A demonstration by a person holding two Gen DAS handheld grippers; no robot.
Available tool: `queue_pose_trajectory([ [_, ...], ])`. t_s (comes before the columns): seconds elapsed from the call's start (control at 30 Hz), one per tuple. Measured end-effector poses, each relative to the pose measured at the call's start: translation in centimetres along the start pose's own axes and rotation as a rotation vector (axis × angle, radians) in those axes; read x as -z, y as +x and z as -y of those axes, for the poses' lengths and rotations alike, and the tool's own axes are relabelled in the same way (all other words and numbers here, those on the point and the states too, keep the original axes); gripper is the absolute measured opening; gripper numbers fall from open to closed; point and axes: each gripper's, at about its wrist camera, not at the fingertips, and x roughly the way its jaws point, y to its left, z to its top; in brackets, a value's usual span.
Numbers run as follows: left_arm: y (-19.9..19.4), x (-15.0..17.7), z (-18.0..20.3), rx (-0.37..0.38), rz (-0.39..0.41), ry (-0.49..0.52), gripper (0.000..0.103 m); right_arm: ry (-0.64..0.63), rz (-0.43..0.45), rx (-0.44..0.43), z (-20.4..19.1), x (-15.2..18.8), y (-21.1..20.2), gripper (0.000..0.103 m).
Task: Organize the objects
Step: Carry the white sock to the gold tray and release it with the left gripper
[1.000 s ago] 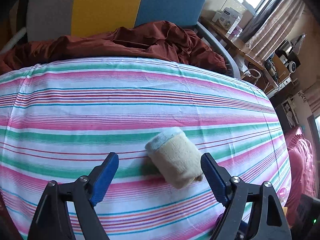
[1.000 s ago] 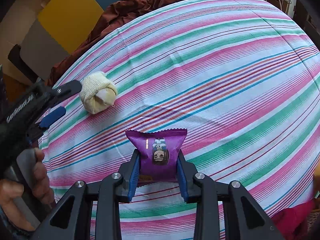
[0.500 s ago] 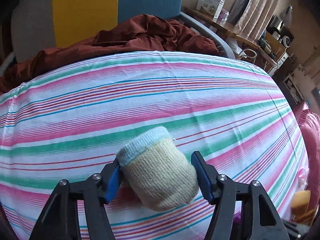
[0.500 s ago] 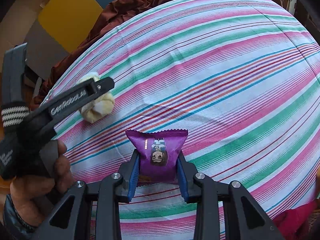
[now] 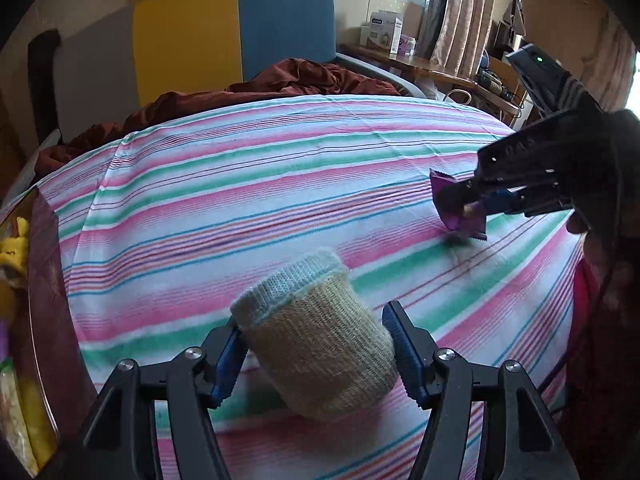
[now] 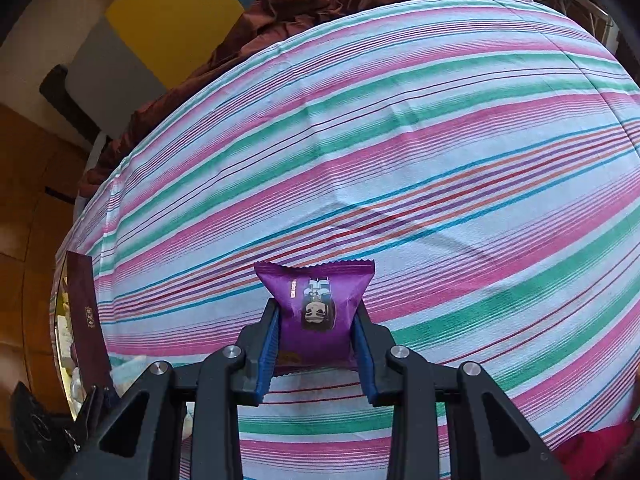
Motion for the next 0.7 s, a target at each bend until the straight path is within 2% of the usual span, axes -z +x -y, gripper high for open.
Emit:
queue_pose_trajectory([
  [0.07, 0.5, 0.8, -0.1, 0.041, -0.020, -0.026, 0.058, -0.028, -0.002, -0.010, -0.9, 0.2, 0.3, 0.033],
  [0.1, 0.6, 1.3, 0.1, 0.024, 0.001, -0.005, 0.054, -0.037, -0.003, -0.013, -1.2, 0.1, 0.4, 0.033],
  [0.17, 0.5, 1.9, 0.7, -0.012, 0.043, 0.044, 0.054, -0.047, -0.003, -0.015, -0.9, -0.7, 0.8, 0.033],
  [0.33, 0.5, 2.0, 0.3, -0.004, 0.057, 0.014, 0.053, -0.043, -0.003, -0.002, -0.4, -1.4, 1.1, 0.033],
  [0.4, 0.5, 2.0, 0.3, -0.005, 0.062, 0.010, 0.053, -0.040, -0.008, 0.008, -1.3, -3.0, 2.6, 0.033],
  [0.7, 0.2, 2.2, -0.2, 0.005, 0.078, -0.024, 0.052, -0.034, -0.029, 0.025, -1.1, -2.9, 3.1, 0.033],
])
